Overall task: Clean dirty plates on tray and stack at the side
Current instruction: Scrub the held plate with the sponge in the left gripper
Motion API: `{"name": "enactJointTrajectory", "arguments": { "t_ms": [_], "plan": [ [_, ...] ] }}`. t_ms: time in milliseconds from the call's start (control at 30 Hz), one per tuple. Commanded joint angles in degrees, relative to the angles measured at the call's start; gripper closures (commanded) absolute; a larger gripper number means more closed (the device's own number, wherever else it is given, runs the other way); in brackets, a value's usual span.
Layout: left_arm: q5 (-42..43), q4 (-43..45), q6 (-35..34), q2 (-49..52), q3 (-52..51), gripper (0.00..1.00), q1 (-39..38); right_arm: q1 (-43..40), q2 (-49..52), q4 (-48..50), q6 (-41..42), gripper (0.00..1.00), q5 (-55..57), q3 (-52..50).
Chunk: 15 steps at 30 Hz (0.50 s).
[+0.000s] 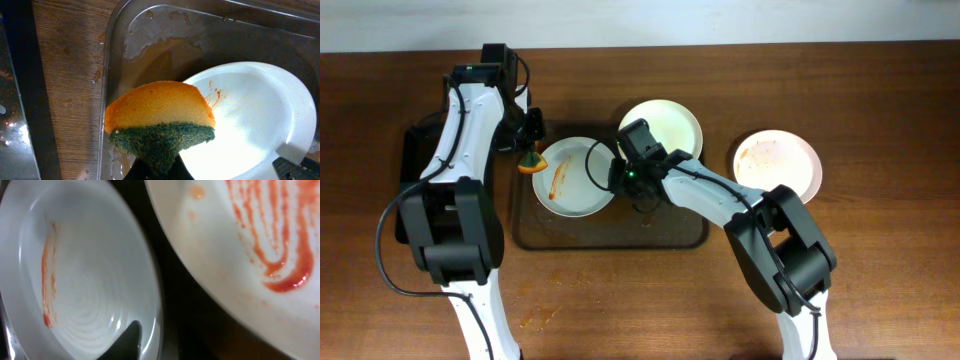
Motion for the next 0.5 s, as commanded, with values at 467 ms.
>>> {"name": "enactJointTrajectory", "arguments": {
  "t_ms": [467],
  "plan": [
    [6.49, 24.83, 20.35, -0.28, -24.20, 1.00, -2.91, -0.20, 1.05, -0.44, -2.93, 0.96, 0.59, 2.58]
  ]
}}
